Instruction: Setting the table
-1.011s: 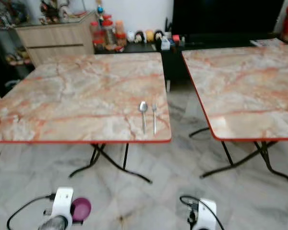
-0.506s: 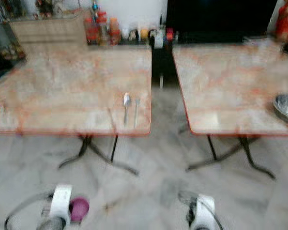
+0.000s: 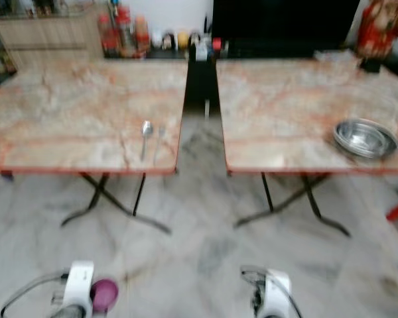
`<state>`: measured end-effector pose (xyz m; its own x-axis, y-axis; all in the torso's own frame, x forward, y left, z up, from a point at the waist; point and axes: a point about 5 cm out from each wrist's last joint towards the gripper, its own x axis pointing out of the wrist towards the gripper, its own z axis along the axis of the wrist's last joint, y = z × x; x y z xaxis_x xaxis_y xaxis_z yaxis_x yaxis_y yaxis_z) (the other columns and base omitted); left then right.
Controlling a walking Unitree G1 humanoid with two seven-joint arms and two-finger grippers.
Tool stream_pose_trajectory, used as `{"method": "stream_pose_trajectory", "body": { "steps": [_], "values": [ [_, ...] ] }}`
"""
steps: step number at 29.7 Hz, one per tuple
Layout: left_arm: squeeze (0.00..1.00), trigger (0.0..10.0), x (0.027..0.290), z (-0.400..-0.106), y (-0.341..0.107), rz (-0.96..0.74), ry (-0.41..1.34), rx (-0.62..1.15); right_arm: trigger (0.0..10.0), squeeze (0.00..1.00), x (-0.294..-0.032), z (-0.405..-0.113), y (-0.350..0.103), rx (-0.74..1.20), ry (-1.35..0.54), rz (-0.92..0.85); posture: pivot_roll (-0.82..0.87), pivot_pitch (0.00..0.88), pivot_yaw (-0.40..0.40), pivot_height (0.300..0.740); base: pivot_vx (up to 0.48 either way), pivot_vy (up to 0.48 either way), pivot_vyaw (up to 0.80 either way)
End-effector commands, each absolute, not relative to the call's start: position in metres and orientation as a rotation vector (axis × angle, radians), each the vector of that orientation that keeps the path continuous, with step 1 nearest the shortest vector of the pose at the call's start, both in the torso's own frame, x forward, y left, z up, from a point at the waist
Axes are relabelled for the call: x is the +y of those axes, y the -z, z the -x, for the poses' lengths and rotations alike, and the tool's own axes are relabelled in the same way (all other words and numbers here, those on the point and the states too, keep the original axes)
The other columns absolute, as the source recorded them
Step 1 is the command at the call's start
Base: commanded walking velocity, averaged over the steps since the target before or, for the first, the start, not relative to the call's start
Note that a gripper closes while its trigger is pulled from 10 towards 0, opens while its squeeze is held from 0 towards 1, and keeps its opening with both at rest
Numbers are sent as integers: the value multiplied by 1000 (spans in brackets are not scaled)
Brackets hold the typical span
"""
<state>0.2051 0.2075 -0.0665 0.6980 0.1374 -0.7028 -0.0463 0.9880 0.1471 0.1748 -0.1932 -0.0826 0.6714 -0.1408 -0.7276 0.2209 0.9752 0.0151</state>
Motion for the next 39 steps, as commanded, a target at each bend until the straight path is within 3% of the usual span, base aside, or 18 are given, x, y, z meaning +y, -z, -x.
{"method": "stream_pose_trajectory", "body": {
  "steps": [1, 15, 32, 39],
  "values": [
    [0, 10000, 204, -207, 66, -128, -85, 789, 10000, 0, -201, -173, 82, 808, 223, -96, -38, 0, 25, 740, 0, -274, 0],
    [0, 10000, 200, -207, 67, -126, -76, 791, 10000, 0, -201, -172, 82, 807, 231, -104, -38, 0, 22, 740, 0, -273, 0],
    [0, 10000, 197, -206, 68, -87, -66, 796, 10000, 0, -200, -174, 82, 805, 224, -107, -33, 0, 18, 740, 0, 0, 0],
    [0, 10000, 196, -206, 68, -95, -60, 801, 10000, 0, -200, -173, 82, 811, 224, -102, -39, 0, 23, 740, 336, 0, 0]
  ]
}}
